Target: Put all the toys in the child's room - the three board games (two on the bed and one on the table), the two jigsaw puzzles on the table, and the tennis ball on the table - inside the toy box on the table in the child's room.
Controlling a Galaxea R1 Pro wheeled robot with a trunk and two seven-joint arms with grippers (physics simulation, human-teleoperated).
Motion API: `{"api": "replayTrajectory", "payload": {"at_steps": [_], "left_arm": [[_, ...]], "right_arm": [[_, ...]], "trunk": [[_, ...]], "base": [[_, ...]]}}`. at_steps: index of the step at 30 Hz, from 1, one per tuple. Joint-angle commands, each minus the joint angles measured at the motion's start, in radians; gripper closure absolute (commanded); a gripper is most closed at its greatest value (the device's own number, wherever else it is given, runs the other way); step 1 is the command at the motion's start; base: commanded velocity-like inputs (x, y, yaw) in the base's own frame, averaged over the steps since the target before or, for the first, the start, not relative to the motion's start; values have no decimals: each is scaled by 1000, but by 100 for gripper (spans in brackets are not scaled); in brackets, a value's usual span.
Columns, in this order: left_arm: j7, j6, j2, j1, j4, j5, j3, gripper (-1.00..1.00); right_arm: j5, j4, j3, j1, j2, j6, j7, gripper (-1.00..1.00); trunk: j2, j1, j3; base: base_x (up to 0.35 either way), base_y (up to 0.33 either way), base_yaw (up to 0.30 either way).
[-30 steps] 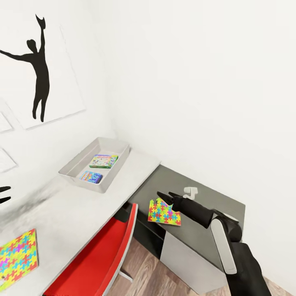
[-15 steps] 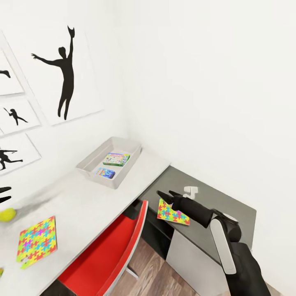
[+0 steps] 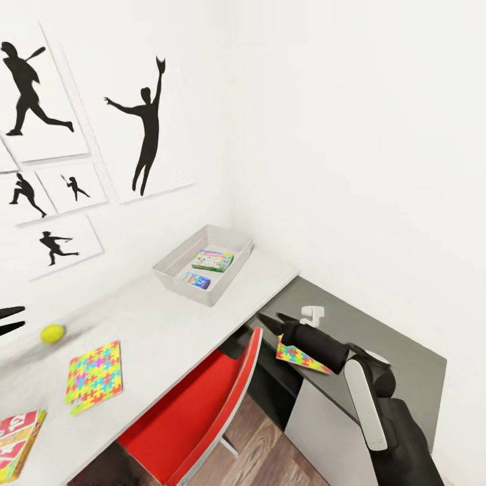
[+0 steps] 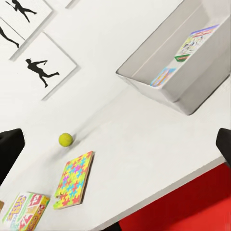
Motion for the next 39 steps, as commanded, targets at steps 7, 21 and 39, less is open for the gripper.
{"api": "replayTrajectory", "payload": {"at_steps": [7,21,39], "left_arm": [[-5,10,-42,-2,2,0,-4,-100],[-5,10,-69,-1,1,0,-4,-100],[-5,10,-70,-1,1,-1,-8,-100]], "right_arm": [[-3,1,-4,-1,0,8,7,-100],[-5,3,-2,-1,1,7,3,-100],[0,3,0,-1,10,7,-4,-100]], "trunk": [[-2,1,8],[-2,1,28],[-2,1,50]], "base": [[-14,7,191],[-2,0,192],[-78,57,216]]}}
